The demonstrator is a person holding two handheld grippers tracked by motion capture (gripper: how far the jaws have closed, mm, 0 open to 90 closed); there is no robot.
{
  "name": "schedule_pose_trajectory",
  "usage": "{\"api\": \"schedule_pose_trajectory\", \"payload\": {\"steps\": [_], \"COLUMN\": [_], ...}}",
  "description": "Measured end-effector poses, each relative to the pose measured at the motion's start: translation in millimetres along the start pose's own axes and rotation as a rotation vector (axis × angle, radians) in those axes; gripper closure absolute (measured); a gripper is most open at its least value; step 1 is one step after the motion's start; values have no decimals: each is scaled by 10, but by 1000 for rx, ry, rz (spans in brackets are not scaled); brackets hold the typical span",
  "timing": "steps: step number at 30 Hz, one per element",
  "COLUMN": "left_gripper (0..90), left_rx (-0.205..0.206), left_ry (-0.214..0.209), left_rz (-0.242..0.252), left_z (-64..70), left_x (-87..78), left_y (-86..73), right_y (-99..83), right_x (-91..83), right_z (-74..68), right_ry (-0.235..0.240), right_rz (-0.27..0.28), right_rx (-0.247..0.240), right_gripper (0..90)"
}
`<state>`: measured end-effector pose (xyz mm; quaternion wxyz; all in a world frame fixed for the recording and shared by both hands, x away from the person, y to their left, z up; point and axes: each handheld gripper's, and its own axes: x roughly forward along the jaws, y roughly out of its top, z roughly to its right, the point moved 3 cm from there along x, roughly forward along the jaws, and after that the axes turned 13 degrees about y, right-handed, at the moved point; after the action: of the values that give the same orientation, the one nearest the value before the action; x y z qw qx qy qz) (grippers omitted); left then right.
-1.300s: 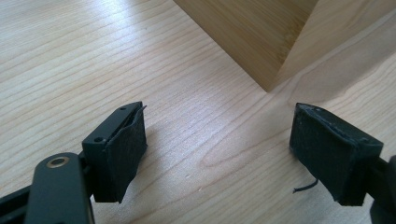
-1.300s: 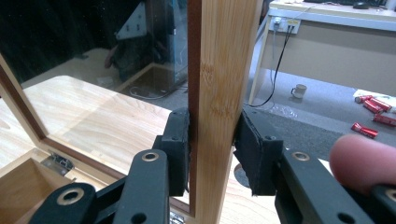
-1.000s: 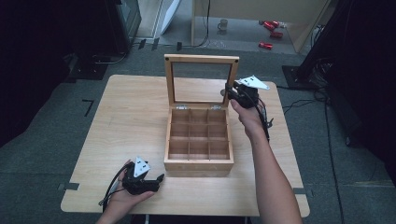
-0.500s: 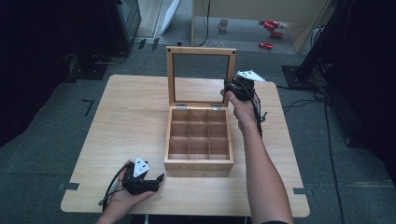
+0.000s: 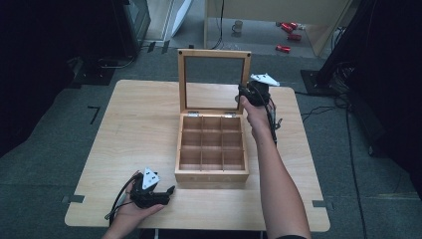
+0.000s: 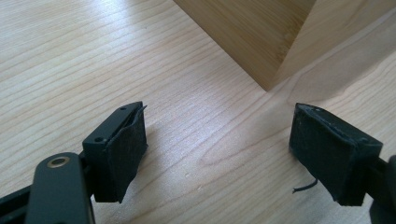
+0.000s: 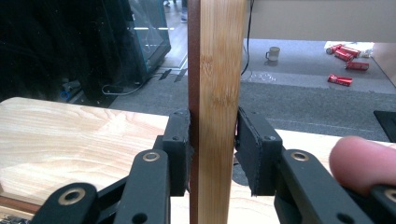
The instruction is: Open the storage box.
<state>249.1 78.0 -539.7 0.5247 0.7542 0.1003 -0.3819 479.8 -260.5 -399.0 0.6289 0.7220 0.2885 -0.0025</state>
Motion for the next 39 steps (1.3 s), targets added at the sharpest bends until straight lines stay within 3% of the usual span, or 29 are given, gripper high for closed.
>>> {"api": "schedule_pose_trajectory", "payload": {"steps": [2, 5, 8, 9, 15, 22, 30, 39], "left_gripper": [194, 194, 194, 194, 194, 194, 194, 194], "left_rx": [1, 0, 2, 2, 5, 1, 2, 2], "left_ry": [0, 0, 1, 1, 3, 3, 5, 8], "left_rz": [0, 0, 1, 1, 0, 2, 0, -1], "left_z": [-1, -2, -1, -1, -1, 3, 4, 5], "left_x": [0, 0, 1, 1, 0, 2, 2, 3], "left_y": [0, 0, 0, 0, 0, 0, 1, 2], "right_y": [4, 32, 59, 69, 39, -129, -414, -681], "right_x": [-8, -77, -144, -189, -382, -596, -855, -1145], "right_z": [7, -2, -24, -51, -154, -200, -153, -63], "right_ry": [11, 41, 65, 84, 129, 152, 164, 142], "right_rz": [0, 41, 48, 32, 1, -19, -51, -70], "right_rx": [8, 35, 57, 58, 38, 7, -13, -38], "right_gripper": [650, 471, 397, 343, 216, 175, 151, 150]}}
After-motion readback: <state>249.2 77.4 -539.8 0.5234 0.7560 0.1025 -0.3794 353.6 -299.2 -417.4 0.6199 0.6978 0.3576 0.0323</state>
